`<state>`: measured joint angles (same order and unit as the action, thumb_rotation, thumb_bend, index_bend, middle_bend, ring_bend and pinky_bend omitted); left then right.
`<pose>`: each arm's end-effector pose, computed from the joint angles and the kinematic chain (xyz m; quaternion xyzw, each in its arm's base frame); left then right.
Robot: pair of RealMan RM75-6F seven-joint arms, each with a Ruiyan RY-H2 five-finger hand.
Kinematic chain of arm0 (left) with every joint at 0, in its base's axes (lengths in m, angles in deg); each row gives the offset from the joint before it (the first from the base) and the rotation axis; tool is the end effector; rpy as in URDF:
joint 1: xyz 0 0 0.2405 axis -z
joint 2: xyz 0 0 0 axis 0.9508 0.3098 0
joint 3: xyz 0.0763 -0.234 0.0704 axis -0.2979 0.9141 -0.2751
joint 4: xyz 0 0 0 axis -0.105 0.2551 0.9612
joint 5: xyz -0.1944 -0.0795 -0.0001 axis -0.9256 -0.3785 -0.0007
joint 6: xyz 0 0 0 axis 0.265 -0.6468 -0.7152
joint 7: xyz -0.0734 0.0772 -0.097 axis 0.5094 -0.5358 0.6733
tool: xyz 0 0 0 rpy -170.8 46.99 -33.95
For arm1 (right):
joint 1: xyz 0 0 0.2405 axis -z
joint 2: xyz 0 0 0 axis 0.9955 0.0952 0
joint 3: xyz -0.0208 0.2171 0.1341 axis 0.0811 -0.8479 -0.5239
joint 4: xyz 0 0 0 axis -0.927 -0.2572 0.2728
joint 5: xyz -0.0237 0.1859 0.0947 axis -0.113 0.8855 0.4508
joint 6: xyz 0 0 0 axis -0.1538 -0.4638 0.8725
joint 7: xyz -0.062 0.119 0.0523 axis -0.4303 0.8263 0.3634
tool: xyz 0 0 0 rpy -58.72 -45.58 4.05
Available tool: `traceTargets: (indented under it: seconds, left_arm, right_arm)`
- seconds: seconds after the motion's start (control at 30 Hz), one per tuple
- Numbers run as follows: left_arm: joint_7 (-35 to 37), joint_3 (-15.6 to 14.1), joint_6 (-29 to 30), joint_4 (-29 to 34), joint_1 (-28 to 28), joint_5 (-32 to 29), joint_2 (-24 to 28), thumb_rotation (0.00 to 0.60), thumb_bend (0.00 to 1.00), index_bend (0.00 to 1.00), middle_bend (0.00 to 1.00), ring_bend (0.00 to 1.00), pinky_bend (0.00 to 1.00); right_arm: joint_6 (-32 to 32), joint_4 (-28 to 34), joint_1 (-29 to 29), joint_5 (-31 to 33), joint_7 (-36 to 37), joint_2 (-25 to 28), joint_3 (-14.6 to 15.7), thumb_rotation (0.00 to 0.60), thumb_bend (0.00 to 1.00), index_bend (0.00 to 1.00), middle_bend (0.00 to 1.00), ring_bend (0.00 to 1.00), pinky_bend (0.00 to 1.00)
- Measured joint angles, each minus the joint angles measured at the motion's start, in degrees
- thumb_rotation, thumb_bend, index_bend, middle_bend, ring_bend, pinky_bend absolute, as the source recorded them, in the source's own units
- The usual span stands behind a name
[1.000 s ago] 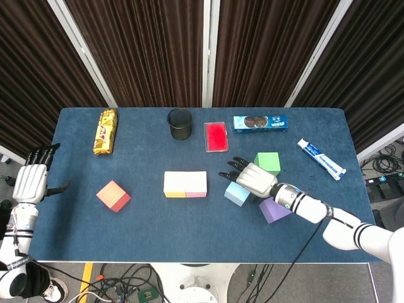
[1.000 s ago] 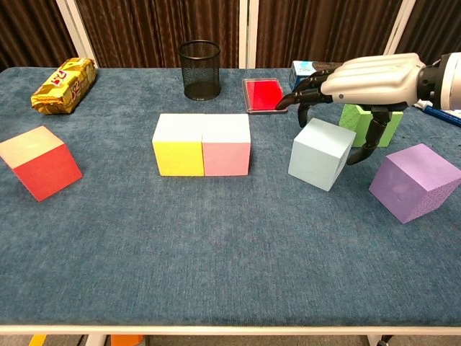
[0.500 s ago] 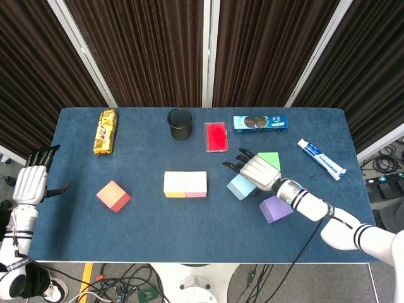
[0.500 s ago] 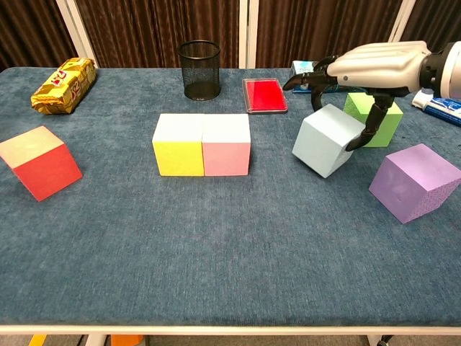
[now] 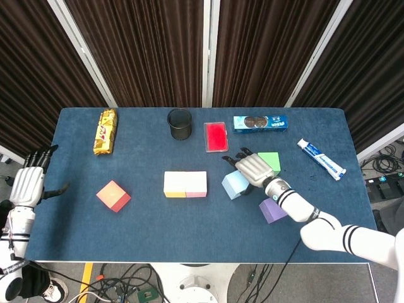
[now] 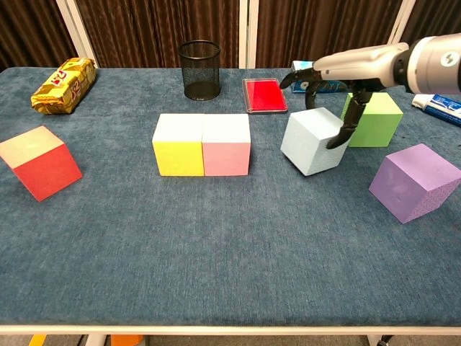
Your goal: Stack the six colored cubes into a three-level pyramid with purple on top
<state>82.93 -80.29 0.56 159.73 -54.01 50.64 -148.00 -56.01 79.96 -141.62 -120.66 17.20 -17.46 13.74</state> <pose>-0.3231 0.2824 0.1381 -0.5625 -0.4189 -0.4564 0.5475 -0.1276 -0.3855 0.0168 0.8314 -0.3406 0.2664 0.3490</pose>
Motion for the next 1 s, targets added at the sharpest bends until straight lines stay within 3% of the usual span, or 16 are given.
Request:
traceTargets:
  seconds: [0.27,0.63,1.0]
  left_arm:
    - [2.2,-0.5,-0.1,0.2,-0.3,0.8,0.4,0.600,0.22,0.08,0.09,0.00,0.06]
    - [5.9,-1.5,2.1,-0.8,-1.5,3.1,0.9,0.600,0.21,0.08,0.09,0.00,0.06]
    - [7.7,-2.7,3.6,-1.9,-2.3,5.3,1.0,0.600,0.20,0.08,0.09,0.00,0.06]
  right_arm:
    - [-5.1,5.6,-4.1,15.9,-15.0,-1.8,0.1,0.600,0.06,0.00,0.64,0.14,0.00]
    - [-11.5,8.1,-11.3,34.9,-25.9,-6.2,-0.1,0.600,0.07,0.00,0.64,0.14,0.00]
    - [-16.4,8.3,-15.0,42.2,-31.2,-9.4,-0.5,0.600,0.08,0.00,0.65,0.14,0.00]
